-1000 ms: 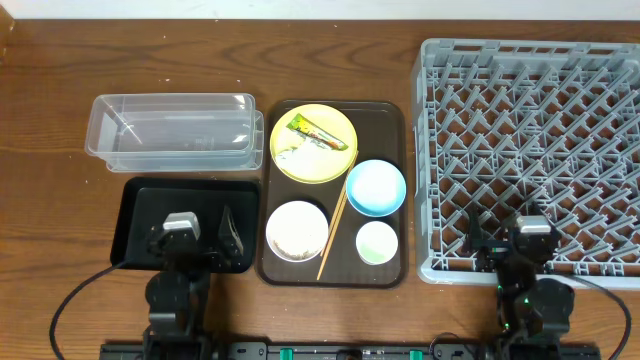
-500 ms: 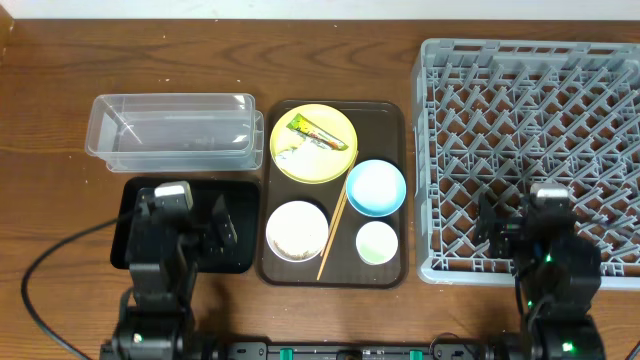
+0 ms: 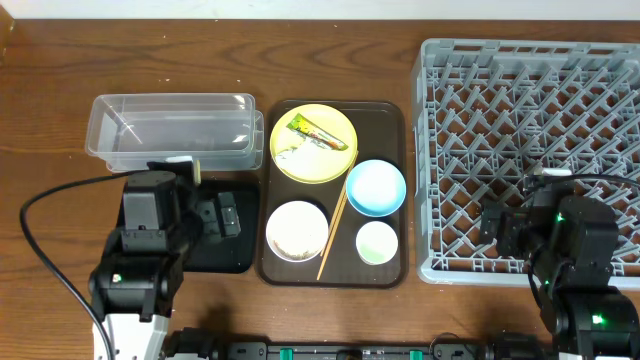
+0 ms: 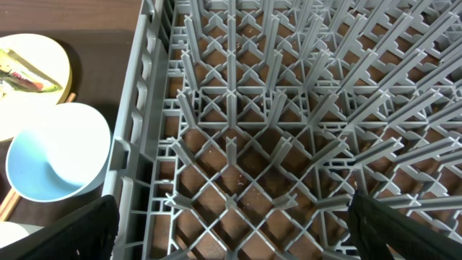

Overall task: Sort waste into correct bins and load items into the dishwasher rack
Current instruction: 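Reach the left gripper to the tissue on the yellow plate, then grasp the tissue and drop it into the clear plastic bin, then grasp the green Pandan cake wrapper on the yellow plate with left gripper, then carry the wrapper to the clear bin and release it, then grasp the rim of the white rice bowl with the left gripper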

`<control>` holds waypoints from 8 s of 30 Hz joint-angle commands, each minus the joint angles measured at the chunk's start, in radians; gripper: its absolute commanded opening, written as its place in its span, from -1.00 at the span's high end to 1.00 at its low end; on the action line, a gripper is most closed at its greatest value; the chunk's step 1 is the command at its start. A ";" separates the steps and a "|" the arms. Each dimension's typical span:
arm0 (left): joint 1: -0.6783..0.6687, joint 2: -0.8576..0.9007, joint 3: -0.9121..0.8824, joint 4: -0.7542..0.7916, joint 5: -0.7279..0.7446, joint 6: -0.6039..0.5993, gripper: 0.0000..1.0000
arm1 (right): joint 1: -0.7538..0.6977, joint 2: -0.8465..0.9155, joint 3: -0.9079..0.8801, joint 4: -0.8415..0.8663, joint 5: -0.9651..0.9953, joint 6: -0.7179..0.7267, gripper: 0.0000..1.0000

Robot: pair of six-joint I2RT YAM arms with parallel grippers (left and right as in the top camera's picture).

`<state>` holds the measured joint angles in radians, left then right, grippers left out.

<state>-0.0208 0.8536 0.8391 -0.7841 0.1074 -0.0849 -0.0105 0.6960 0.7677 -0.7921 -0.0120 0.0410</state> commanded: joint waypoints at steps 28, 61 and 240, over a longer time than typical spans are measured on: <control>-0.181 0.573 0.381 0.141 0.074 0.278 -0.90 | 0.004 -0.002 0.022 -0.006 -0.019 0.010 -0.98; -0.336 1.052 0.376 0.342 -0.075 0.369 0.03 | 0.004 -0.002 0.022 -0.013 -0.019 0.010 -0.99; -0.337 0.611 0.340 -0.079 -0.025 -0.256 0.00 | 0.004 -0.002 0.022 -0.020 -0.019 0.011 -0.99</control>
<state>-0.3058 1.4425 1.1984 -0.8330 0.0761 -0.3645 -0.0105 0.6956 0.7704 -0.8116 -0.0265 0.0414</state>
